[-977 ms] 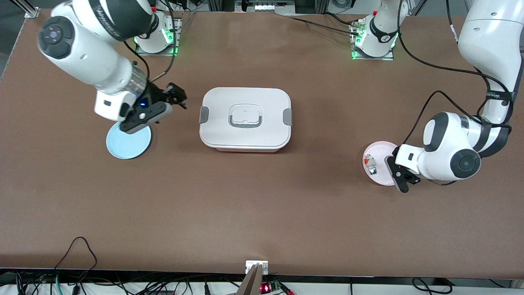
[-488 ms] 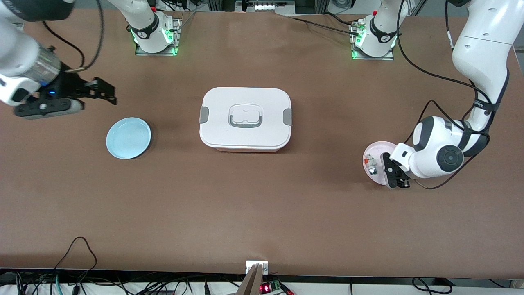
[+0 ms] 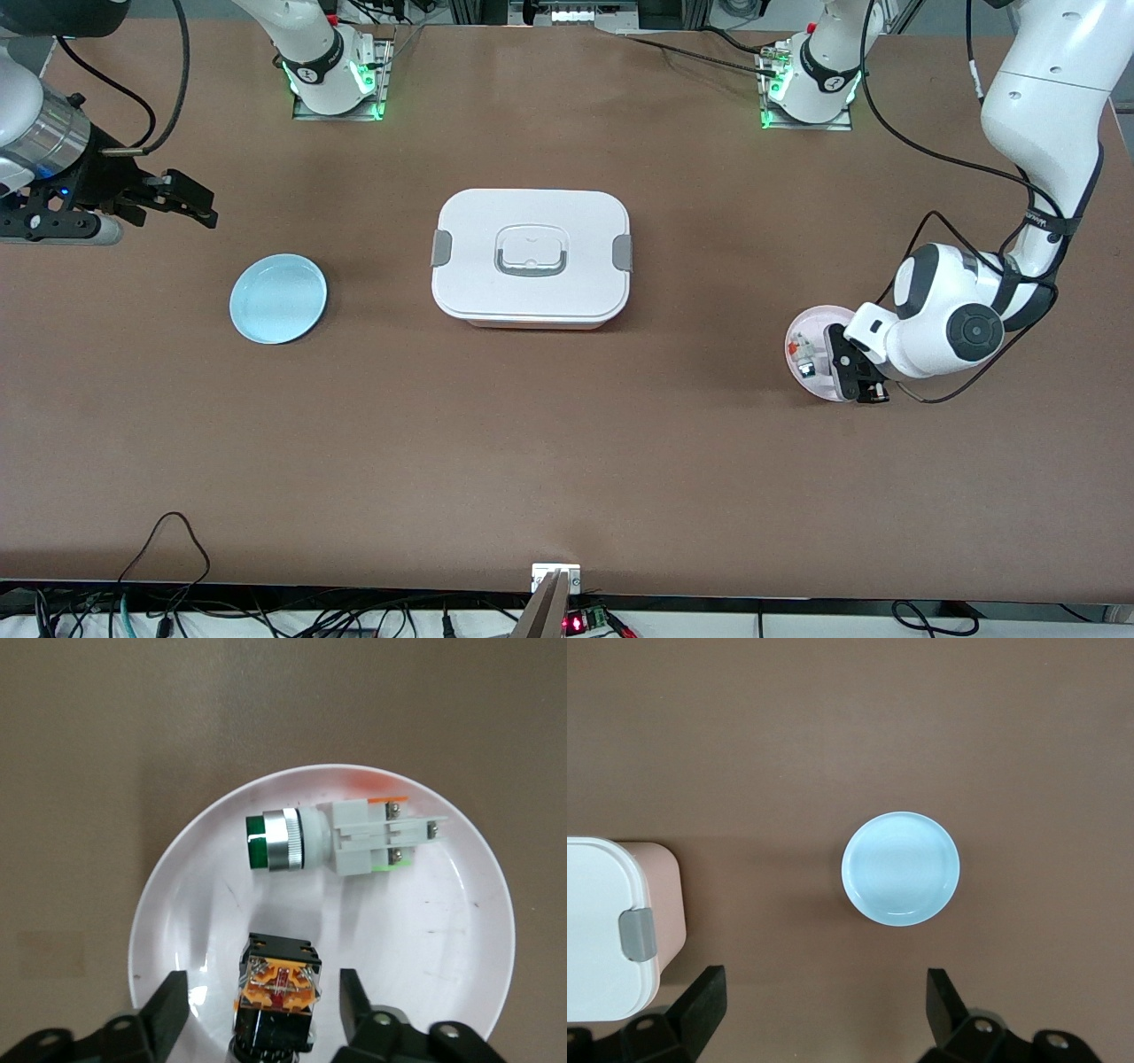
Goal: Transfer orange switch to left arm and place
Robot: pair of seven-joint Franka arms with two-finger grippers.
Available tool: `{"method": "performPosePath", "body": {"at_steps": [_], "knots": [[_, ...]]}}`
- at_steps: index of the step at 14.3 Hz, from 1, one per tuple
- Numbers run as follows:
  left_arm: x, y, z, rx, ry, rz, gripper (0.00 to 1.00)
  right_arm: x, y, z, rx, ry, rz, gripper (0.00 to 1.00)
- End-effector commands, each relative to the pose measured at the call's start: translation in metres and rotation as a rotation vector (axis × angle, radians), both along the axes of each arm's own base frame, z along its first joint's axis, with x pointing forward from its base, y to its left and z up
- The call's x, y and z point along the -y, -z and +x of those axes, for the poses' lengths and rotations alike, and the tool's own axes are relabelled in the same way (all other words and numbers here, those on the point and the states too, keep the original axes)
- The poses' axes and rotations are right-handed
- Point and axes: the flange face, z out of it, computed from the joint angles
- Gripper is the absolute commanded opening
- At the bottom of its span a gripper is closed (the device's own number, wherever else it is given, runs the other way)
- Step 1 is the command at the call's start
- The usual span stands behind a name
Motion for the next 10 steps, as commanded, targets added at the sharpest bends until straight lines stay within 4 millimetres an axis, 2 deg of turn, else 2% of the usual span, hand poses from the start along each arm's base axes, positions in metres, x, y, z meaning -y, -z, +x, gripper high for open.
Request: {"method": "performPosePath", "body": {"at_steps": [1,4,6,7,10], "knots": [[0.007,-0.064,-0.002,-0.002,0.013,0.04,1.0,0.001,-0.01,-0.007,0.014,0.022,-0.031,1.0],[0.001,-0.123,0.006,-0.097,-0.154,0.02,1.0,-0.001,-0.031,0.0,0.065,0.02,-0.016,1.0],[-0.01,-0.164,0.012,-0.163,-0.326,0.048,1.0,0.0,-0.037,0.001,0.08,0.01,-0.013,1.0],[-0.013,-0.186,0.012,-0.199,-0.419,0.079,1.0,0.001,-0.032,0.002,0.066,0.014,-0.015,1.0],[0.003,-0.25,0.007,-0.262,-0.636,0.153,1.0,0.001,-0.032,0.004,0.072,0.015,-0.011,1.0]]}}
